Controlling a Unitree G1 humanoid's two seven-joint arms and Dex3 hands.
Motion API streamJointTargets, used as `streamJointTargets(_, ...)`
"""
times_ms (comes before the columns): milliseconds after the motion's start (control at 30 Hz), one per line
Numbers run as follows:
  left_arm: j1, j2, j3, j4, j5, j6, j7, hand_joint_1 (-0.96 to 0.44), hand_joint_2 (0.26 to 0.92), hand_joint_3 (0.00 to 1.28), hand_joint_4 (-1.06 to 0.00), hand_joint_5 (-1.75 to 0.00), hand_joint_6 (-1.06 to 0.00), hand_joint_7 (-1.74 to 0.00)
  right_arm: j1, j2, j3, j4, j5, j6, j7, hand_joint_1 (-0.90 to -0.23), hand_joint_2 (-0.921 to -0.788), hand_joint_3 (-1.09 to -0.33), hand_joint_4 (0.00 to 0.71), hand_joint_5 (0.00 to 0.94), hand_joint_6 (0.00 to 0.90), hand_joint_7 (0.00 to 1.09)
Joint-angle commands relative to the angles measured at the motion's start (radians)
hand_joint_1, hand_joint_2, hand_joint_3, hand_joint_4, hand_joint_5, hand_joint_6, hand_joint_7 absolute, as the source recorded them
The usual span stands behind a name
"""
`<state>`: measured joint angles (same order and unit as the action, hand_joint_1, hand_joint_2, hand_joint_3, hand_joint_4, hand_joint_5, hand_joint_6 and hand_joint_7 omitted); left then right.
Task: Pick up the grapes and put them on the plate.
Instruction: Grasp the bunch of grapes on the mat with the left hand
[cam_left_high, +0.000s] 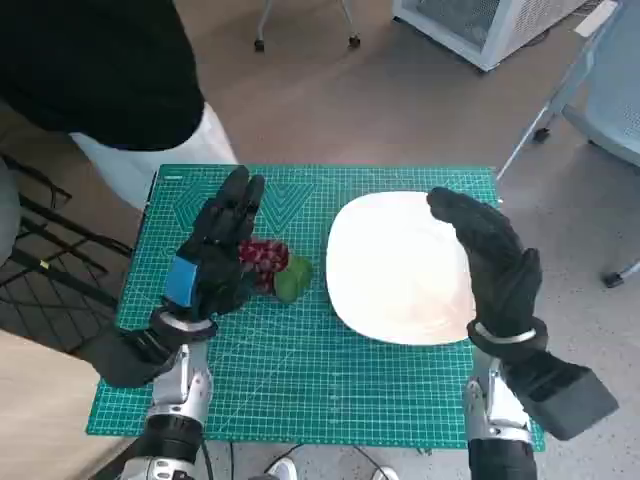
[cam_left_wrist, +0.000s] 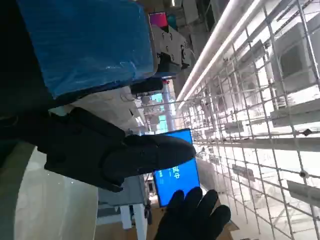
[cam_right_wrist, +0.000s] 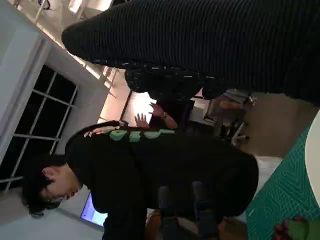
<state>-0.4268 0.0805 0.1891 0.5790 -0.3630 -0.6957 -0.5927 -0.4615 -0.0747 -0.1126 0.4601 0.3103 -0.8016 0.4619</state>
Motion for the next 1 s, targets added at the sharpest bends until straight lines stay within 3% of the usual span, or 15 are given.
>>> streamJointTargets(33,0.01,0.004,-0.004,-0.018,-0.006,0.017,-0.004,-0.75,0.921,0.51,-0.12,0.0,-0.26,0.0,0.003,-0.001,-0.002,0.008,-0.002,0.011,-0.001,-0.705,-0.921,-0.694,0.33,0.005,0.023,0.55)
streamJointTargets(1000,0.037,-0.009,-0.006,-0.056,-0.02,0.041,-0.021,-0.76,0.921,0.5,-0.13,0.0,-0.25,0.0,0.005,-0.004,-0.002,-0.013,-0.008,0.029,-0.008,-0.706,-0.921,-0.694,0.332,0.004,0.015,0.56)
